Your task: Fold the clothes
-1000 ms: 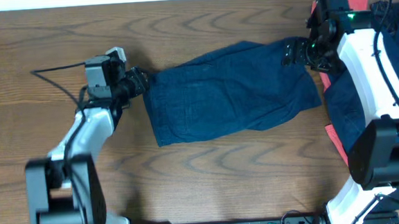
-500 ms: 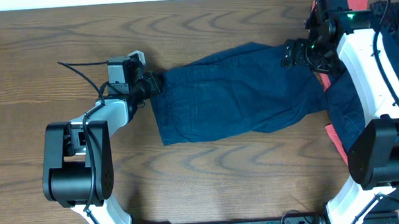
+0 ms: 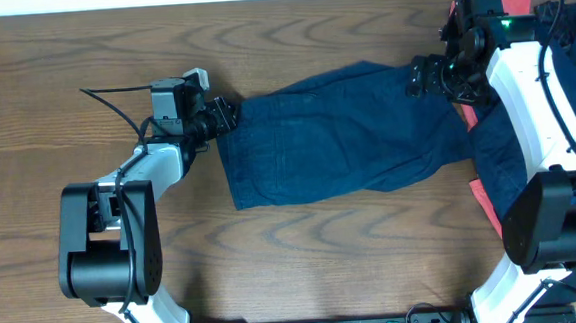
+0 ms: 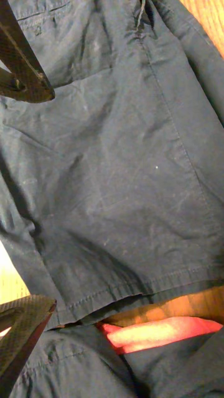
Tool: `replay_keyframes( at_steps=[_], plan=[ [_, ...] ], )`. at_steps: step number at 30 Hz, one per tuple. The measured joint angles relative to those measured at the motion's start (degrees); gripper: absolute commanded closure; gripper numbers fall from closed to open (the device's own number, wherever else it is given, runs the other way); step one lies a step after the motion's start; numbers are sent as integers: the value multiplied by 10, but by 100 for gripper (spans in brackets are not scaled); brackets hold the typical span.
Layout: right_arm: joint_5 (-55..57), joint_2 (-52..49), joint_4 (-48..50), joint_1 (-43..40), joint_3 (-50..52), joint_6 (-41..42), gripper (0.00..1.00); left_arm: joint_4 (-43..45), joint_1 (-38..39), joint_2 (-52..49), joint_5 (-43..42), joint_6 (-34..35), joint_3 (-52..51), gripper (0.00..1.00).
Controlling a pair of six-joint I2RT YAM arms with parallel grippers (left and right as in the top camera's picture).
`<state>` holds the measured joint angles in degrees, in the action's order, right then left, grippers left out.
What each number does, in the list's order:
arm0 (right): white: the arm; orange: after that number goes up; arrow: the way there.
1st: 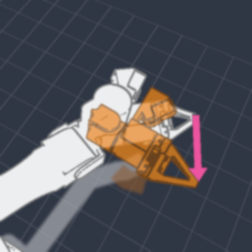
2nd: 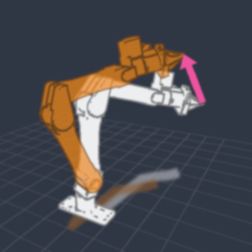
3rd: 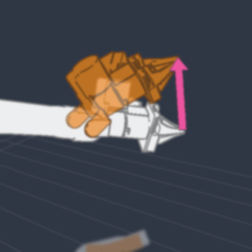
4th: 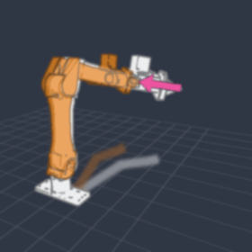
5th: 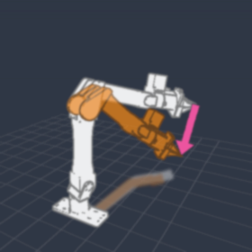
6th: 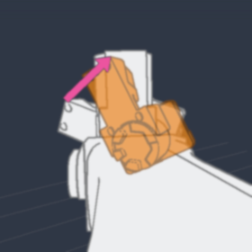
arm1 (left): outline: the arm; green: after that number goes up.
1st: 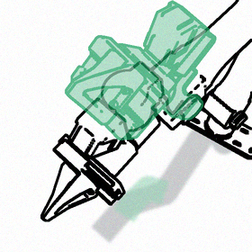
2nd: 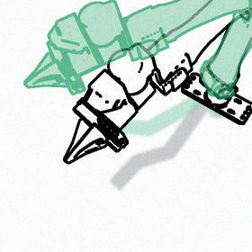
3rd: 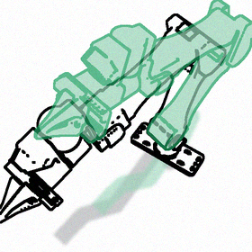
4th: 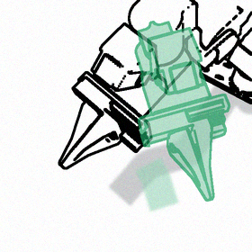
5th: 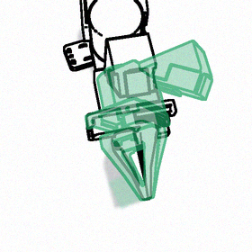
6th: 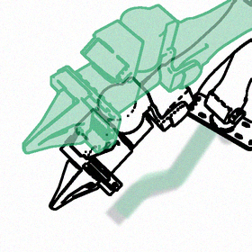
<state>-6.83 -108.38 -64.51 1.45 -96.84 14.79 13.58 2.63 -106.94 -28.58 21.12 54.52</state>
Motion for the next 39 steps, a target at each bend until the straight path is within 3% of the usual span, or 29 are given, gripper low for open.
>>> replay_keyframes(
  at_steps=[10, 14, 15, 22, 26, 29, 32, 39],
  plan=[
    [0, 0, 0, 0, 0, 0, 4, 7, 14, 0, 0, 0, 0, 56],
    [0, 0, -1, 0, 0, 0, 4, 7, 20, 0, 1, 3, 0, 90],
    [0, 0, -1, 0, 0, 0, 4, 6, 20, 0, 1, 3, 0, 94],
    [0, 0, 2, 0, 0, 0, 4, -29, 16, 3, -7, 5, 1, 94],
    [12, 0, 28, 0, 0, -1, 4, -162, -2, 59, 2, 14, 2, 94],
    [20, 0, 67, 0, 0, -10, 5, -280, -14, 119, 49, 34, 5, 94],
    [26, -5, 113, 0, 0, -22, 5, -345, -18, 142, 110, 65, 7, 94],
    [13, -65, 217, 9, 0, -55, 12, -361, -17, 113, 163, 96, 2, 94]
  ],
)
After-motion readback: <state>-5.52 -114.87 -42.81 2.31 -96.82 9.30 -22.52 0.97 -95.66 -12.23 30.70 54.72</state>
